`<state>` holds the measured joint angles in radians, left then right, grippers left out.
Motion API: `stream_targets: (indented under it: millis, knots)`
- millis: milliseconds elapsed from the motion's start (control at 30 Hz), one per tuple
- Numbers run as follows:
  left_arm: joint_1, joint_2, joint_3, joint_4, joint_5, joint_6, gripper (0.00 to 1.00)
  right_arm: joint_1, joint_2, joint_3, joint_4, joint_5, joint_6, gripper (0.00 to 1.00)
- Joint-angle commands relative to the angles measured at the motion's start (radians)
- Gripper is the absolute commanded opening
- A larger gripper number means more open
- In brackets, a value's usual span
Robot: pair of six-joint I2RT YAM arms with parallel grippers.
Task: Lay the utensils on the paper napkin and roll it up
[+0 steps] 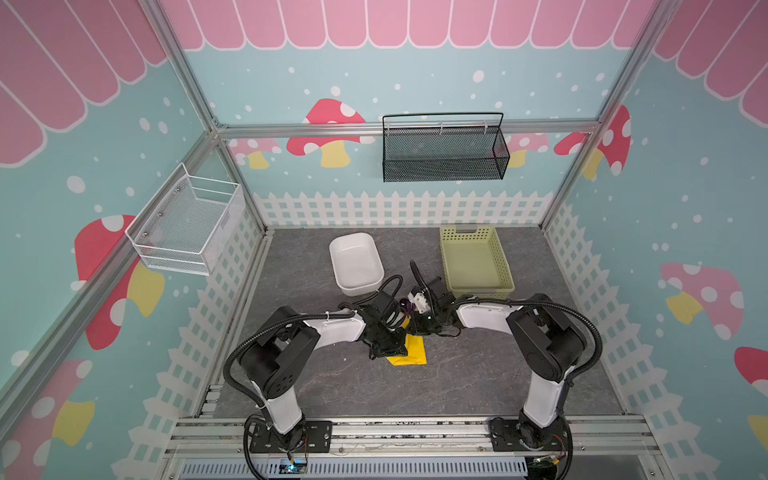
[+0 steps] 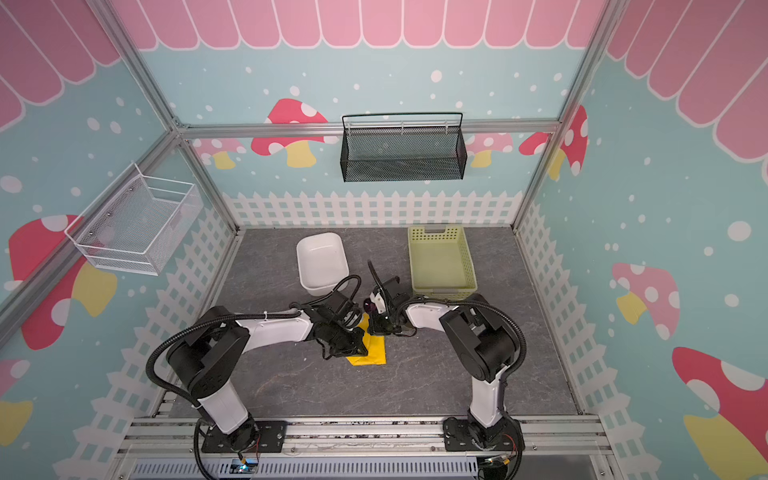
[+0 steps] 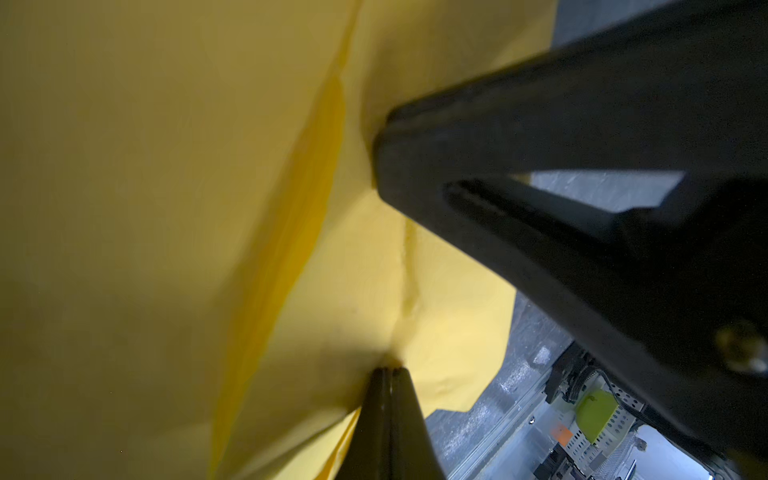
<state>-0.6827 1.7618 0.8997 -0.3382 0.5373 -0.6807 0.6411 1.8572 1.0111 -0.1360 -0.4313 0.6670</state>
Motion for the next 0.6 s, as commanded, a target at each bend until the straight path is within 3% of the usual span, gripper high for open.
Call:
stream_targets:
  millis: [0, 567]
  knots:
    - [0.009, 0.034, -0.045, -0.035, -0.04, 0.008, 0.0, -0.003, -0.037, 0.012, -0.026, -0.03, 0.015, 0.06]
    - [0.01, 0.024, -0.039, -0.046, -0.064, 0.005, 0.0, 0.006, -0.054, -0.101, 0.009, -0.169, 0.017, 0.06]
